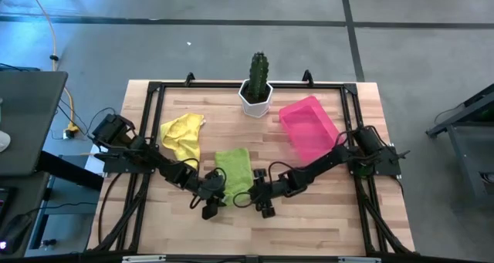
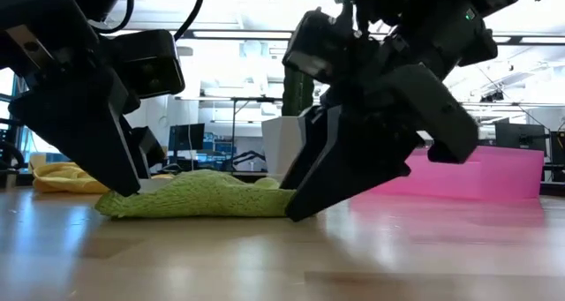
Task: Roll microfiber towels into tight, uniform cylinder then place into a basket
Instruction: Roll the green towel
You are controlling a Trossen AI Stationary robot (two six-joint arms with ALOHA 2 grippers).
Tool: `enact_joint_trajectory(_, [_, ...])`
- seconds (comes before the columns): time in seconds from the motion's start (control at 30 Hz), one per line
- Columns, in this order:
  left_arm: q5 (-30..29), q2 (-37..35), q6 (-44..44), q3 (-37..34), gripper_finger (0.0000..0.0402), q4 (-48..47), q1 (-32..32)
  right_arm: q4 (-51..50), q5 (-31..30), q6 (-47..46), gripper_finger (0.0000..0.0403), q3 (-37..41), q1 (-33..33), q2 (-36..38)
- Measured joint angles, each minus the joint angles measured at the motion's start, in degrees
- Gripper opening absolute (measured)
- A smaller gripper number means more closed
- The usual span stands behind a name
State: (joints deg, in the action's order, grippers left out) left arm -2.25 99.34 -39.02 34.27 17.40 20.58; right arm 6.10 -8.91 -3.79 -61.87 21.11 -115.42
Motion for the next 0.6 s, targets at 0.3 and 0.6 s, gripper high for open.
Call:
enact_joint_trajectory(0.3, [3.5,0.3,-5.8,0.0,0.0147,2.1,-0.1,-2.5,-0.6,-5.9,0.0101,-0.1,-0.8,0.1])
enact_joint_trajectory(0.6, [4.0,-2.1,-0.3,-0.1,0.0147,0.4,0.1,-1.8,7.8,-11.4,0.0015,-0.1,-1.7,0.2])
